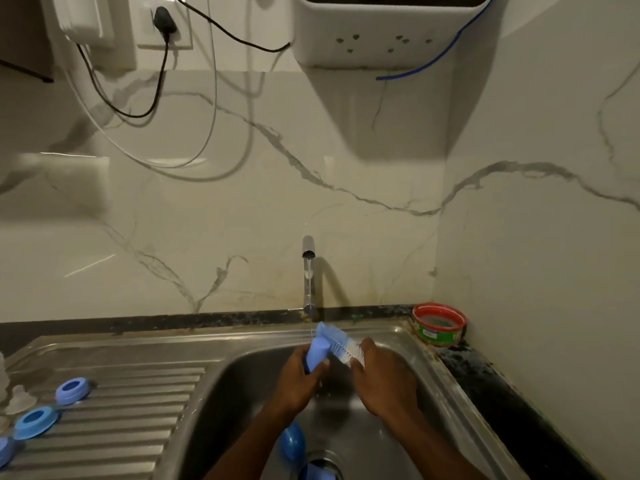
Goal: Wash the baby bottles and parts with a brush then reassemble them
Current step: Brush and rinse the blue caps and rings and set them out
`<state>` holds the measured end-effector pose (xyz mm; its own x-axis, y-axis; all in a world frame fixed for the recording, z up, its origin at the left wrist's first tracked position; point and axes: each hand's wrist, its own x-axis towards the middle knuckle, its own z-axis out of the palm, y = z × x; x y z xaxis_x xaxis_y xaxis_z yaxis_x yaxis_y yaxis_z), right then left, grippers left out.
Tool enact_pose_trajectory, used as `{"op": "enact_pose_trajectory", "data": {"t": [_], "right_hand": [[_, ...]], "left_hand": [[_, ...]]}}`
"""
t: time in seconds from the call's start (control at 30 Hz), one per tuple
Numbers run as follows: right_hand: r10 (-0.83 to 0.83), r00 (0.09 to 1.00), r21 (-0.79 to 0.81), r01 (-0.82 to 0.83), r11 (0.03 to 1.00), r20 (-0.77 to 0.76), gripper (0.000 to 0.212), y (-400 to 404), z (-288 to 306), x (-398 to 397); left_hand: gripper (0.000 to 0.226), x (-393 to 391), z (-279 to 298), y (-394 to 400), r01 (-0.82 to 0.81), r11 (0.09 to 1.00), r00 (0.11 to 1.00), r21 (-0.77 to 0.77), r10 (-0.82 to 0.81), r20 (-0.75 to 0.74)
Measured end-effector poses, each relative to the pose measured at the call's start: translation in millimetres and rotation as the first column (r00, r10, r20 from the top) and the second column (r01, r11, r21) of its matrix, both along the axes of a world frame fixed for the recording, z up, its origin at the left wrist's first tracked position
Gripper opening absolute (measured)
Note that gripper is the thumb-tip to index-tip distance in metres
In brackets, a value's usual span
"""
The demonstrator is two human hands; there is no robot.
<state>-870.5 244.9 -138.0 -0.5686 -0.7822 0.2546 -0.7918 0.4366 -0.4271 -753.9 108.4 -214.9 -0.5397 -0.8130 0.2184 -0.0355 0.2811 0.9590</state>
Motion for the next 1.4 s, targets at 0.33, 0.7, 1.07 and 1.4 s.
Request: {"op": "enact_pose_trajectory", "data": {"t": [0.33,0.7,1.07,1.4], "right_hand": [[0.010,0.997,0.077,-0.016,0.997,0.073,0.060,2.4,11.4,1.2],[0.074,0.995,-0.004,-0.074,0.997,-0.071,0.028,4.5,17.4,1.5],[0.035,0.999,-0.006,-0.035,0.999,-0.040,0.031,-9.7,13.2,-5.9],[0.136,0.966,-0.152,-0.172,0.973,-0.218,0.029,5.4,11.1,8.3]], "left_hand": [[0.037,0.9,12.1,-1.1,-0.162,0.973,0.968,-0.165,0.189,0.167],[0.025,5.1,23.9,-21.0,-0.206,0.953,0.927,-0.222,0.263,0.267],[0.031,-11.8,36.1,-1.7,-0.101,0.989,0.991,-0.106,0.110,0.078],[0.057,-1.8,49.0,2.8,-0.232,0.893,0.937,0.387,0.311,-0.157]]}}
